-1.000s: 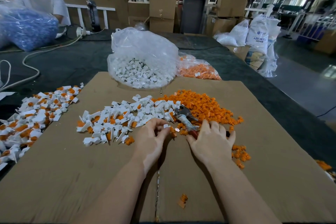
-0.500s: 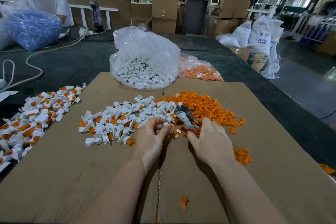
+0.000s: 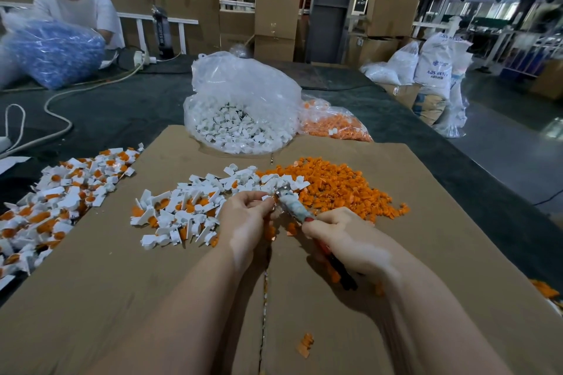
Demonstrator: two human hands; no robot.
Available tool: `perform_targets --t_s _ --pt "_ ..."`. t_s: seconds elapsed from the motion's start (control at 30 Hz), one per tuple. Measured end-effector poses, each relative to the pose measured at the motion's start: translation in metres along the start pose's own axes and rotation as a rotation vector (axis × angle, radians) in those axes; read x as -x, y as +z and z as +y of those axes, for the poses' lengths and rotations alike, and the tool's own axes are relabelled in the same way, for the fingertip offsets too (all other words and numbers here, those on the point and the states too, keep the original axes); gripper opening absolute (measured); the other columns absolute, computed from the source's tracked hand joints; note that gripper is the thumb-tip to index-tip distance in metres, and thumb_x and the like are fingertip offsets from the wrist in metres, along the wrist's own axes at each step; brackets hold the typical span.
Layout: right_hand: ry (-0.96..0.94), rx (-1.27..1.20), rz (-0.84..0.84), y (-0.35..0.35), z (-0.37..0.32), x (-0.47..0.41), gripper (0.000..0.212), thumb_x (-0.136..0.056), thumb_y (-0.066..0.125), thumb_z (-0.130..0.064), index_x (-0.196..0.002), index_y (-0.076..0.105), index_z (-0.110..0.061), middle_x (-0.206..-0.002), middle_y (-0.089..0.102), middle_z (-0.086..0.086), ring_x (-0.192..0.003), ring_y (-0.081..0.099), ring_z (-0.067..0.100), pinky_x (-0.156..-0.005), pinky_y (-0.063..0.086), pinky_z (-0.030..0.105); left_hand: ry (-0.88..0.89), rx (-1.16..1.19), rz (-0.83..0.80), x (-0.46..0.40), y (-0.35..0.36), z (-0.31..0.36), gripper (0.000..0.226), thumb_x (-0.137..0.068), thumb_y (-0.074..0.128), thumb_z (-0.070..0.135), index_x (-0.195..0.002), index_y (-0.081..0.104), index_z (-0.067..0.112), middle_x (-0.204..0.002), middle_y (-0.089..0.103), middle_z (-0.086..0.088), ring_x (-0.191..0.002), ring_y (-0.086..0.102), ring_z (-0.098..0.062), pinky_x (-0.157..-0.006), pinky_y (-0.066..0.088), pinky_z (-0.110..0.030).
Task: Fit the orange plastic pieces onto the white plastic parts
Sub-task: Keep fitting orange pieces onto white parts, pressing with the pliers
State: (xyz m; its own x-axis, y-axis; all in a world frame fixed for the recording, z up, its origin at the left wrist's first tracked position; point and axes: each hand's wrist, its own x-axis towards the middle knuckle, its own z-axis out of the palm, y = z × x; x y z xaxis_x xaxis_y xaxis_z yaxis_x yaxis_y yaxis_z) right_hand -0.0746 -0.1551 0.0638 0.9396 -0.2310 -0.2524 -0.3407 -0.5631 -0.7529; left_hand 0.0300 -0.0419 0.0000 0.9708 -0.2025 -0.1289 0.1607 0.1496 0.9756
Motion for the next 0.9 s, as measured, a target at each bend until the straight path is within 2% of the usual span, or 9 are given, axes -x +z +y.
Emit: perform_targets --t_s 0.1,0.2,0.27,0.47,0.6,0.73,0.83,0.9 --pt "0.008 0.001 -0.044 -0.002 -0.002 0.0 0.027 -0.089 0.05 -0.029 -0.065 0.053 -0.016 -0.063 0.051 0.004 -0.054 0.048 0.015 -0.054 0.033 0.027 -0.008 0.008 0.023 -0.002 0.001 0.0 0.008 -0.088 0.059 0.002 -0.083 0.058 0.008 -0.062 0.061 -0.007 -0.053 0.056 -0.013 -0.059 0.048 -0.03" --pt "0.015 0.015 -0.08 -0.004 -0.003 -0.001 0.029 -0.09 0.048 -0.026 -0.063 0.049 -0.018 -0.046 0.044 -0.008 -0.038 0.038 0.007 -0.042 0.029 0.02 -0.015 0.021 0.033 -0.002 0.003 0.0 0.008 -0.088 0.058 0.002 -0.082 0.057 0.008 -0.063 0.06 -0.008 -0.052 0.056 -0.012 -0.059 0.049 -0.029" --pt "0.023 -0.008 -0.095 -0.004 -0.004 -0.002 0.029 -0.092 0.047 -0.022 -0.063 0.047 -0.017 -0.04 0.041 -0.012 -0.035 0.037 0.006 -0.038 0.028 0.015 -0.014 0.02 0.034 -0.002 0.003 0.001 0.009 -0.088 0.058 0.002 -0.082 0.057 0.008 -0.062 0.06 -0.007 -0.049 0.054 -0.011 -0.056 0.049 -0.026" --pt "0.004 0.081 -0.042 0.003 -0.004 -0.005 0.011 -0.084 0.05 -0.017 -0.077 0.051 -0.01 -0.068 0.054 0.008 -0.057 0.049 0.021 -0.055 0.038 0.028 -0.04 0.041 0.017 0.002 0.003 0.006 0.007 -0.09 0.055 0.0 -0.086 0.056 0.005 -0.066 0.058 -0.009 -0.053 0.053 -0.013 -0.055 0.049 -0.024" --pt "-0.011 0.156 0.03 0.008 0.001 -0.009 0.02 -0.085 0.053 -0.018 -0.07 0.04 -0.017 -0.061 0.043 0.0 -0.047 0.038 0.013 -0.041 0.029 0.02 -0.033 0.028 0.014 0.005 0.004 0.007 0.004 -0.09 0.054 0.0 -0.091 0.057 0.002 -0.068 0.058 -0.01 -0.056 0.052 -0.013 -0.056 0.048 -0.024" --pt "-0.036 0.172 0.086 0.013 0.008 -0.015 0.018 -0.082 0.056 -0.02 -0.071 0.042 -0.016 -0.066 0.043 0.002 -0.056 0.04 0.017 -0.05 0.03 0.026 -0.039 0.013 0.028 0.006 0.004 0.005 0.009 -0.09 0.055 0.001 -0.099 0.058 -0.001 -0.065 0.057 -0.009 -0.049 0.051 -0.01 -0.045 0.045 -0.021" --pt "-0.036 0.089 0.129 0.014 0.015 -0.015 0.014 -0.078 0.062 -0.026 -0.075 0.051 -0.018 -0.077 0.053 0.003 -0.063 0.051 0.018 -0.054 0.037 0.028 -0.026 0.007 0.049 0.005 0.002 0.004 0.011 -0.089 0.057 0.003 -0.1 0.058 0.0 -0.07 0.061 -0.01 -0.054 0.054 -0.014 -0.054 0.048 -0.027" --pt "-0.015 0.096 0.212 0.013 0.021 -0.017 0.023 -0.074 0.066 -0.035 -0.091 0.057 -0.021 -0.091 0.057 0.0 -0.078 0.058 0.018 -0.06 0.043 0.029 0.023 -0.057 0.057 0.006 0.001 0.0 0.011 -0.089 0.058 0.005 -0.1 0.059 0.001 -0.07 0.063 -0.01 -0.057 0.056 -0.016 -0.061 0.05 -0.033"
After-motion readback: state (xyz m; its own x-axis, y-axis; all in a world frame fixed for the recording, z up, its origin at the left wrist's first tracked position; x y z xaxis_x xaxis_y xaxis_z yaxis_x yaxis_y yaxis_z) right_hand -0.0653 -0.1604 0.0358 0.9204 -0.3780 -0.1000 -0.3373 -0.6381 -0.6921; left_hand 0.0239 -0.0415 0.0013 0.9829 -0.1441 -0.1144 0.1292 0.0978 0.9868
